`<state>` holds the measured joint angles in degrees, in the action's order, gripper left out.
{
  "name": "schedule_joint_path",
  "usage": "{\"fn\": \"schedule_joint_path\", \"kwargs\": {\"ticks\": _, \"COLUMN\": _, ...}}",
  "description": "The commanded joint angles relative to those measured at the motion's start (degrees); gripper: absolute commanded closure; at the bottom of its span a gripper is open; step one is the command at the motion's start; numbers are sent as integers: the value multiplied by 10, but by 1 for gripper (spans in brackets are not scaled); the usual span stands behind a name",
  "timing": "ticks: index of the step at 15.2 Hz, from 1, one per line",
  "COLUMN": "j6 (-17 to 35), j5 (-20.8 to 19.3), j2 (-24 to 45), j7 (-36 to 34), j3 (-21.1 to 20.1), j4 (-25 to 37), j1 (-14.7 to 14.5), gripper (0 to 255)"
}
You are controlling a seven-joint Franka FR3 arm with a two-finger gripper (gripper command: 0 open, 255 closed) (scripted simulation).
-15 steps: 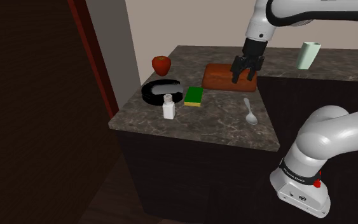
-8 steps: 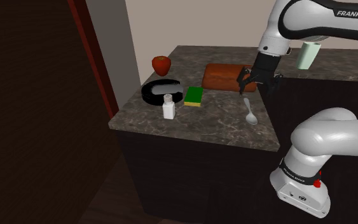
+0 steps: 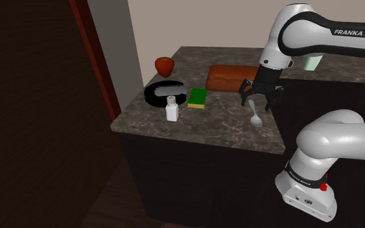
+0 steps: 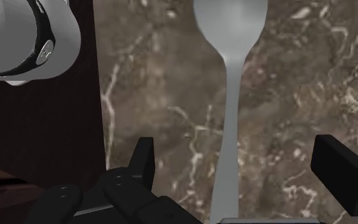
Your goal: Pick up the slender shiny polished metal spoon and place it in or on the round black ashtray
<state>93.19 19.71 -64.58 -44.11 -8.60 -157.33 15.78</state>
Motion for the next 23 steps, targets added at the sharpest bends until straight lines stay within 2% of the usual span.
{"fn": "schedule_joint_path", "kwargs": {"ticks": 1, "j6": 3, "j5": 1, "j2": -1, "j7": 0, "j3": -1, "j4": -4, "j1": -1, "gripper": 0}}
{"fn": "schedule_joint_path", "kwargs": {"ticks": 6, "j6": 3, "j5": 1, "j2": -1, "j7": 0, "j3": -1, "j4": -4, "j1": 0, "gripper": 0}}
{"fn": "schedule_joint_path", "kwargs": {"ticks": 7, "j6": 3, "j5": 1, "j2": -1, "j7": 0, "j3": -1, "j4": -4, "j1": 0, "gripper": 255}}
{"fn": "schedule_joint_path", "kwargs": {"ticks": 16, "j6": 3, "j5": 1, "j2": -1, "j7": 0, "j3": -1, "j4": -4, "j1": -1, "gripper": 255}}
{"fn": "schedule_joint_path", "kwargs": {"ticks": 23, "j6": -40, "j5": -8, "j2": 14, "j7": -9, "j3": 8, "j4": 56, "j1": 3, "gripper": 255}}
